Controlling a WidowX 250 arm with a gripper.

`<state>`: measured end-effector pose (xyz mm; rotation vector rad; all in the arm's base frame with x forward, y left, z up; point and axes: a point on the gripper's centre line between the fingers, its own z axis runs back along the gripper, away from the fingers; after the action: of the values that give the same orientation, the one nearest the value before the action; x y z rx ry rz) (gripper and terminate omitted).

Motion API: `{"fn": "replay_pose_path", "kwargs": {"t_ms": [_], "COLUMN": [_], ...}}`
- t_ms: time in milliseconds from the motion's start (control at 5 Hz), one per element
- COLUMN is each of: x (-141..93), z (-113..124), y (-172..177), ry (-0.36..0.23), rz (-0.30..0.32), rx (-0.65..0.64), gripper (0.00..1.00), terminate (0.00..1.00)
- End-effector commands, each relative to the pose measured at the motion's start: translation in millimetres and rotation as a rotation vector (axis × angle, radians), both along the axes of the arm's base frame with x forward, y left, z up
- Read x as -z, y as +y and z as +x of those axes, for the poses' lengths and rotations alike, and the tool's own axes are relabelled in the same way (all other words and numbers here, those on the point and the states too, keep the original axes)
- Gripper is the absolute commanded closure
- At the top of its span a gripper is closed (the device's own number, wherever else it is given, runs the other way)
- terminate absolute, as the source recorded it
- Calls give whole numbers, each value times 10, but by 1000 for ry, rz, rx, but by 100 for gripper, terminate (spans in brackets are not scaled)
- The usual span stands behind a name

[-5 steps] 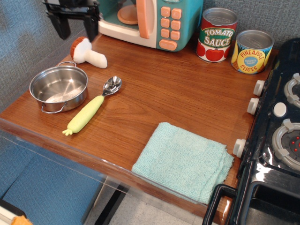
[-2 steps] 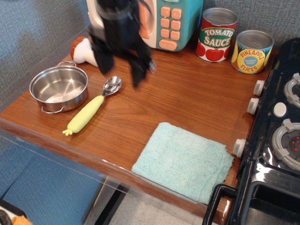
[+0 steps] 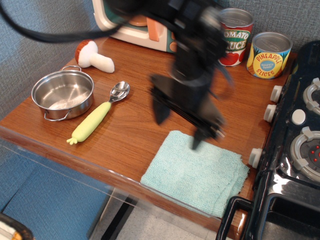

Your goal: Move blue towel and place it in front of the canned goods.

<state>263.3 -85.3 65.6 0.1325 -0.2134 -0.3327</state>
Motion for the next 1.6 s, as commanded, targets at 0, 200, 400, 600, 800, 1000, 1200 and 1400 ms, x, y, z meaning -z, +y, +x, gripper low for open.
{"fn": "replay_pose_path", "kwargs": {"t_ms": [0, 200, 400, 600, 800, 1000, 1200, 1400], "x": [84, 198, 390, 588, 727, 711, 561, 480], "z": [-176, -196, -287, -355, -344, -142, 271, 712], "y": [-40, 141, 308, 410, 461, 592, 879, 1176], "ry": [-15, 25, 37, 56, 43, 58, 22, 11], "rz": [33, 19, -1, 7, 8, -2, -13, -25], "rx": [65, -27, -123, -161, -180, -257, -423, -568], "gripper": [0, 0, 0, 0, 0, 0, 0, 0], "terminate": [0, 0, 0, 0, 0, 0, 0, 0]}}
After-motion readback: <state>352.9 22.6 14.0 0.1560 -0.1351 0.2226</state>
